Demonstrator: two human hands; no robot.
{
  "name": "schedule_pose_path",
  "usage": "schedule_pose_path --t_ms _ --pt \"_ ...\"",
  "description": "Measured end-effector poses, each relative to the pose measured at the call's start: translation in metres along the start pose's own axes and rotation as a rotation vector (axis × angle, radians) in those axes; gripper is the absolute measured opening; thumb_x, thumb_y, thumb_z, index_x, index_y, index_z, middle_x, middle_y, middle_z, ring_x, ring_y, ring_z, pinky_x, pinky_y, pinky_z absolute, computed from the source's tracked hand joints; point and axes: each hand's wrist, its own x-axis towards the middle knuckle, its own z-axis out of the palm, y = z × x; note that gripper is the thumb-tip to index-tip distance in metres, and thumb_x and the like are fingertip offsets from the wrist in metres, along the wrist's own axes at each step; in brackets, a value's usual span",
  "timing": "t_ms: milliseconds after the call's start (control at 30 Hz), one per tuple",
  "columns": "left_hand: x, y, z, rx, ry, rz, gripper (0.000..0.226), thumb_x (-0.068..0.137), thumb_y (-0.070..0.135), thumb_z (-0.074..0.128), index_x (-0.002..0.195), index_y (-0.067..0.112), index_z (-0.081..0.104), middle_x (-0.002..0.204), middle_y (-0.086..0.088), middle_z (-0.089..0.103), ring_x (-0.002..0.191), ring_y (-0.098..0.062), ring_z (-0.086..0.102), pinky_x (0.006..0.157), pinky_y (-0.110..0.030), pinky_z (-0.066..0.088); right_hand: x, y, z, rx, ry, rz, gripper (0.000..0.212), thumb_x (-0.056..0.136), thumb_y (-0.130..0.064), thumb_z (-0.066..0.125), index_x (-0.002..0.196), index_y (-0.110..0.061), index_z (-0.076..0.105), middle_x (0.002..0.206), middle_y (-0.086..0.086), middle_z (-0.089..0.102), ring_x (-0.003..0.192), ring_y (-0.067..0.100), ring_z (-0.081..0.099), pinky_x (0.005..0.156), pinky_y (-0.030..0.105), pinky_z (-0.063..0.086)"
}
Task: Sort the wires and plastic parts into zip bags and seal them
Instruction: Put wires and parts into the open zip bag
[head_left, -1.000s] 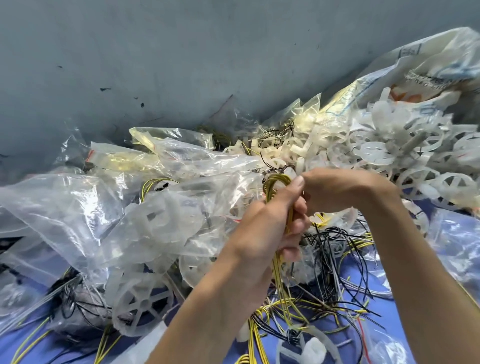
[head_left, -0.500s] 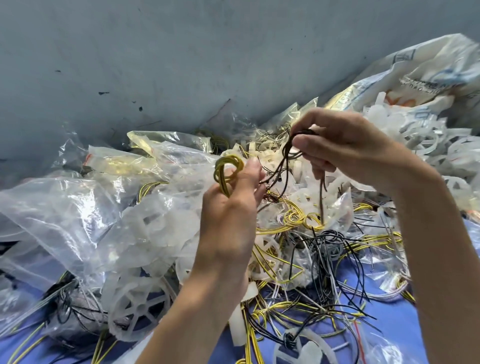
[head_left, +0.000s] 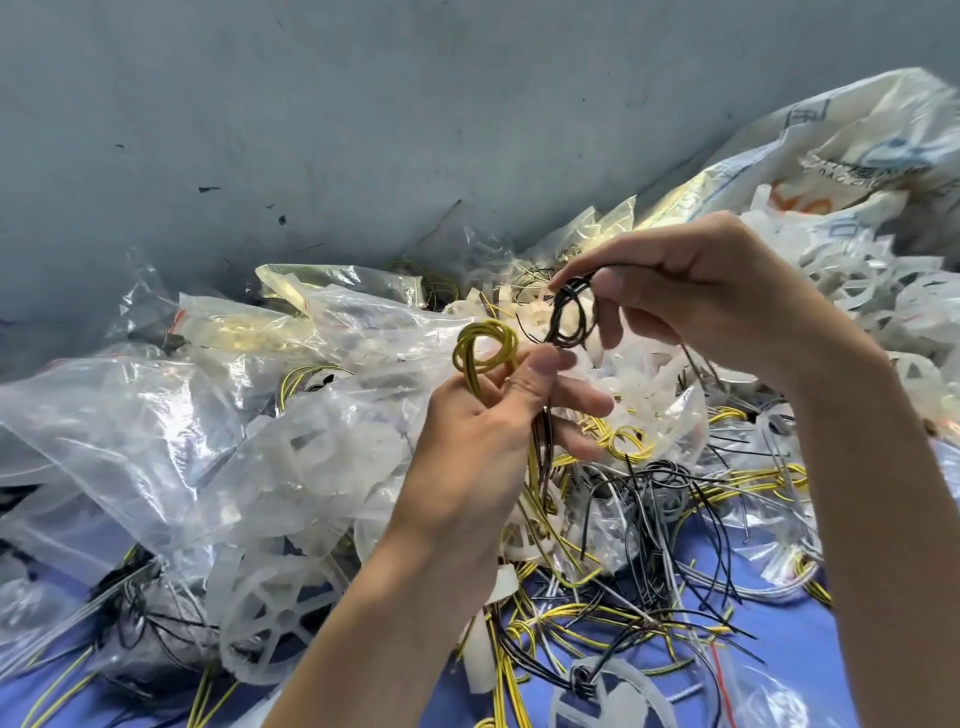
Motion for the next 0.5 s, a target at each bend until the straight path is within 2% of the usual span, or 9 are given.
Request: schedule_pose_path --t_ms 133,300,367,500 --pt "-0.003 0.004 -0.002 0.000 -0.045 -0.024 0.020 0.088 0.024 0.049 0.078 0.011 0.059 0.056 0.003 0.062 0.043 -0.009 0.057 0.048 -0.014 0.045 0.000 0.003 -0.004 -0.235 0.120 -0.041 0.016 0.087 -0.015 0.053 0.086 -0.018 0.069 0.052 -0.011 0.059 0.040 0.006 0.037 0.046 0.008 0.028" --pt "-0.003 0.011 -0.001 -0.048 -0.004 -0.014 0.026 0.095 0.021 0.045 0.074 0.011 0.058 0.052 0.004 0.057 0.044 -0.011 0.057 0.048 -0.016 0.046 0.005 0.001 0.003 -0.412 0.327 -0.120 0.020 0.090 -0.015 0.054 0.075 -0.024 0.062 0.053 -0.013 0.057 0.042 0.003 0.045 0.048 0.011 0.034" --pt "-0.004 0.012 0.000 -0.087 0.000 -0.034 0.028 0.097 0.019 0.044 0.074 0.011 0.058 0.051 0.005 0.056 0.044 -0.012 0.058 0.049 -0.019 0.047 0.007 0.001 0.007 -0.347 0.296 -0.061 0.025 0.091 -0.015 0.052 0.069 -0.023 0.060 0.051 -0.011 0.057 0.038 0.006 0.045 0.044 0.014 0.035" --pt "-0.004 0.014 -0.004 -0.130 -0.006 -0.116 0.026 0.098 0.023 0.043 0.080 0.013 0.059 0.057 0.005 0.063 0.051 -0.011 0.063 0.068 -0.034 0.043 0.006 -0.002 0.009 -0.128 0.105 0.040 0.030 0.094 -0.020 0.048 0.067 -0.013 0.059 0.058 0.004 0.066 0.040 0.018 0.056 0.043 0.019 0.040"
